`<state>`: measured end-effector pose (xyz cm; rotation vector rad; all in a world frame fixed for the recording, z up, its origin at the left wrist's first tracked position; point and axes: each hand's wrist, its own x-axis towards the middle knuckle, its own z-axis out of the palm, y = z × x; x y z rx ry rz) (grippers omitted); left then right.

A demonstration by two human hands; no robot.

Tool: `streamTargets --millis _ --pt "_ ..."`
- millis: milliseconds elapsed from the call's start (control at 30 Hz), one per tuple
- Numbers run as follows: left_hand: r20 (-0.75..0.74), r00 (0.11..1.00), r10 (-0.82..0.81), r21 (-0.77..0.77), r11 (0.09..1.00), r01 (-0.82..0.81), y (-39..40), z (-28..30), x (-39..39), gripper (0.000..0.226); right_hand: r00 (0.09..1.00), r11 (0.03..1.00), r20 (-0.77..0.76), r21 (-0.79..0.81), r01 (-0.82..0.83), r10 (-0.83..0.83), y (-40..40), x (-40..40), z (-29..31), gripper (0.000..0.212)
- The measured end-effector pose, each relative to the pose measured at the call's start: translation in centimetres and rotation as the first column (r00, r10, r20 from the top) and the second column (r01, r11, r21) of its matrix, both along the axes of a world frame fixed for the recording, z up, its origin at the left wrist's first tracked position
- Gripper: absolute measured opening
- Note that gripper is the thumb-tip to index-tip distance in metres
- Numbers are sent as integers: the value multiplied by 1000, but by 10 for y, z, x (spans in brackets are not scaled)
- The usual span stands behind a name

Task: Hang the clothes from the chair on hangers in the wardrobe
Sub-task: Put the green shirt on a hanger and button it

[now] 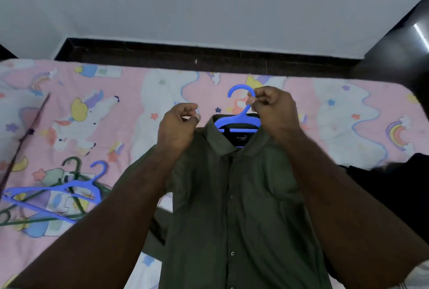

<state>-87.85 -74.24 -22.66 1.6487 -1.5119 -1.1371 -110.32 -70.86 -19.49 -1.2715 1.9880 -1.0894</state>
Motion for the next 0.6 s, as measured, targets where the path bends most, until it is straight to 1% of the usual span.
streamTargets --millis 67,200,333,467,533,600 --pt "-21 1000 -19 -26 999 18 3 33 8 22 999 1000 40 -25 -1 2 12 7 32 3" --pt "-131 989 -64 -26 998 61 17 99 23 20 994 997 111 -74 14 -6 39 26 98 5" --pt "-246 949 -199 -89 979 182 35 169 26 17 986 988 165 -157 12 14 65 46 169 7" --pt "-303 903 -304 -174 950 261 55 243 25 15 972 967 231 -255 22 39 89 61 246 7" --pt "-332 891 -310 -189 947 259 66 279 27 16 976 956 214 -293 17 48 103 66 278 6" --pt "-363 884 -296 -205 950 234 79 313 31 20 986 952 149 -305 -24 73 117 71 306 4"
